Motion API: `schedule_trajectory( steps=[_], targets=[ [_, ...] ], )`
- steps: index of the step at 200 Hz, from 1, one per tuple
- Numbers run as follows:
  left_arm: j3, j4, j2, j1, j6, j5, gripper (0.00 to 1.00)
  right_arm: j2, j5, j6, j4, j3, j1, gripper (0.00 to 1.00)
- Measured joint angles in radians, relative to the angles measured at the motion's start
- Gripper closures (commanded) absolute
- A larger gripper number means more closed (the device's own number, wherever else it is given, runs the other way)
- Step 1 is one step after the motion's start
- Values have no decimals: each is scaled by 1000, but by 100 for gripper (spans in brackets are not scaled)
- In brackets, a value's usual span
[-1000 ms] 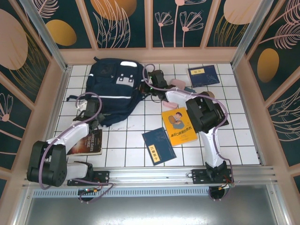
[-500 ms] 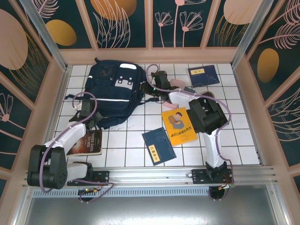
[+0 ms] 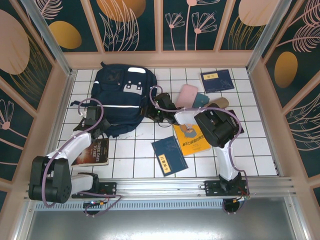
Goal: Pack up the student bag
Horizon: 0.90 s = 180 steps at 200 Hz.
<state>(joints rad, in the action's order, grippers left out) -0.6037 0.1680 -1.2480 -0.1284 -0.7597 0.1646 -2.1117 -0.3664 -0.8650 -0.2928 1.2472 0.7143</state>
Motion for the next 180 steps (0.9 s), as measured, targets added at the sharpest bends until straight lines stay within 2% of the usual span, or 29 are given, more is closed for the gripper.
schedule_trajectory(
  steps=[12, 19, 27, 39, 95, 149, 180],
  targets=[
    [4, -5, 0, -1, 0, -4, 100, 0, -9, -18, -18, -3, 3, 53],
    [6, -8, 0, -2, 0, -6, 100, 0, -18, -29, -30, -3, 6, 57],
    [6, -8, 0, -2, 0, -8, 100, 0, -27, -35, -37, 3, 6, 70],
    [6, -8, 0, -2, 0, -9, 100, -5, -31, -47, -42, 15, 6, 100],
    [6, -10, 11, -3, 7, -24, 100, 32, 7, -11, -23, -3, -7, 100],
    [6, -11, 16, -19, 15, -50, 100, 175, 41, 70, -2, -37, -109, 100],
    [5, -13, 11, -27, 15, -40, 100, 200, 40, 102, 9, -61, -147, 100]
  ],
)
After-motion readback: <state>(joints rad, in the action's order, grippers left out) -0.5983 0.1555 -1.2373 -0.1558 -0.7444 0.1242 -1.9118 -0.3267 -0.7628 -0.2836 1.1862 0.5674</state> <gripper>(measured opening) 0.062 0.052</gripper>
